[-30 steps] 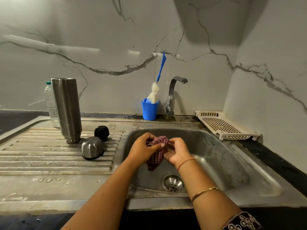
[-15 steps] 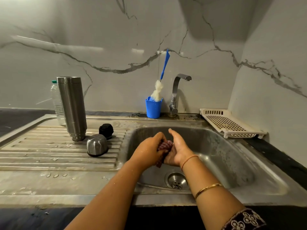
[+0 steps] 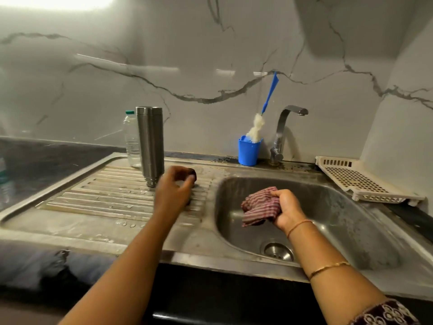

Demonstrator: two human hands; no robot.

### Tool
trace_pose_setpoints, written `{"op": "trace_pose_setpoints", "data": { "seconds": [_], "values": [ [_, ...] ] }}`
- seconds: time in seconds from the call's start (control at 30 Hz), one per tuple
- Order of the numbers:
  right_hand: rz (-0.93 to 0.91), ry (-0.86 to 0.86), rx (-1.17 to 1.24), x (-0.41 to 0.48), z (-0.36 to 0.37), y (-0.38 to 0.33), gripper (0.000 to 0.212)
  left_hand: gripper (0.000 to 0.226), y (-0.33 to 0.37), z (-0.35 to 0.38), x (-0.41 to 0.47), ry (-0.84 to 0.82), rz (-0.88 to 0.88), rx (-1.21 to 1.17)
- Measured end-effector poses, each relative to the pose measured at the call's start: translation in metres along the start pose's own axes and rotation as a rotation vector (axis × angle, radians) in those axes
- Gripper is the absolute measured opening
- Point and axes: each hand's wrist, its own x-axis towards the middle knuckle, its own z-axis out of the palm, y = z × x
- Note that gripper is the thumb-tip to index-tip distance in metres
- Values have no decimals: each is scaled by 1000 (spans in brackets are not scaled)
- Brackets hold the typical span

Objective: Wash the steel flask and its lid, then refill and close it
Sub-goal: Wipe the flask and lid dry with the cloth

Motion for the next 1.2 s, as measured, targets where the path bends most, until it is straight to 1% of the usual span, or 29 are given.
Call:
{"op": "trace_pose_setpoints", "data": {
  "seconds": [0.1, 0.13, 0.2, 0.33, 0.5, 0.7, 0.87, 0.97, 1.03, 1.1, 1.2],
  "values": [
    [-9, 15, -36, -2, 1, 1, 21, 25, -32, -35, 23, 253, -79, 115],
    [-12, 25, -46, -1, 1, 2, 21, 29, -42, -42, 30, 306, -114, 123],
    [-24, 57, -67, 2, 1, 3, 20, 35, -56, -48, 41, 350, -168, 112],
    [-50, 84, -111, 4, 1, 3, 20, 48, -72, -45, 59, 333, -196, 69],
    [-52, 125, -155, 8, 4, 5, 20, 56, -80, -33, 77, 280, -203, 60],
    [-88, 154, -207, 13, 5, 6, 15, 79, -87, -25, 104, 191, -185, 59],
    [-102, 152, -222, 15, 4, 6, 15, 98, -100, -25, 125, 77, -196, -56],
    [-100, 152, -223, 15, 5, 5, 16, 102, -103, -27, 129, 49, -207, -76],
    [-96, 149, -218, 14, 5, 5, 16, 103, -104, -29, 130, 56, -199, -38],
    [-93, 144, -206, 14, 5, 5, 17, 96, -104, -33, 127, 71, -170, 39],
    [-84, 141, -183, 14, 3, 2, 19, 84, -95, -41, 117, 161, -126, 168]
  ]
}}
